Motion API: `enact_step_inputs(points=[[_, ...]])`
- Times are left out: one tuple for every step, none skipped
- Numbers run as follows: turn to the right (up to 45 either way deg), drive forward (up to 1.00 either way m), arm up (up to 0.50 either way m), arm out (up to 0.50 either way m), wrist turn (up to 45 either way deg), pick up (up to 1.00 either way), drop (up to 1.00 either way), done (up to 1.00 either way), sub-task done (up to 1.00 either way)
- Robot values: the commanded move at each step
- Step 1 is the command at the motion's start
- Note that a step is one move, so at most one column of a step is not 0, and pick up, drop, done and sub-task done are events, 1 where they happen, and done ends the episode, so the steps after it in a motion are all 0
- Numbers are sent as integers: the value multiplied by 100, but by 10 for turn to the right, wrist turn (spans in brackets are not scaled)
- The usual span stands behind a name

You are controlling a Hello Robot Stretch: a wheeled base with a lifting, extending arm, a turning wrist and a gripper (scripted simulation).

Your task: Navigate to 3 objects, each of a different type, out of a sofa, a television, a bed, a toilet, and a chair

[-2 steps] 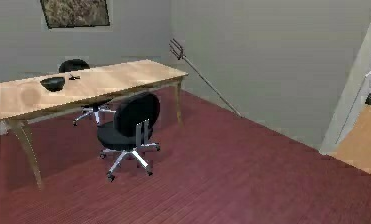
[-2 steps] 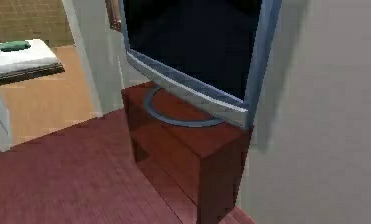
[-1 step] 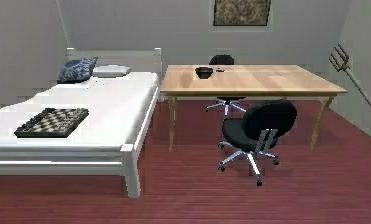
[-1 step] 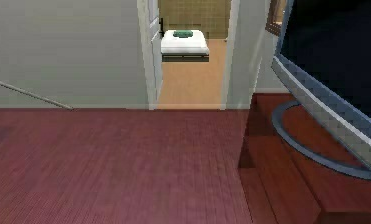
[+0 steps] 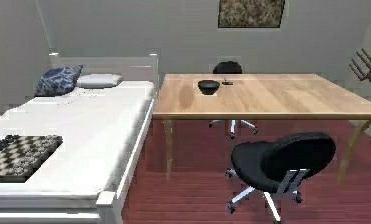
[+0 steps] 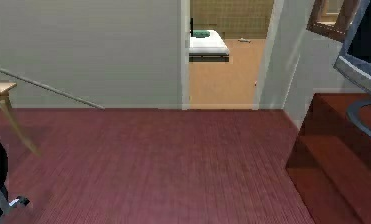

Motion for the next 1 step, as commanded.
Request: enact_step_inputs(points=[[-300,0,0,0,0,0,0,0,0]])
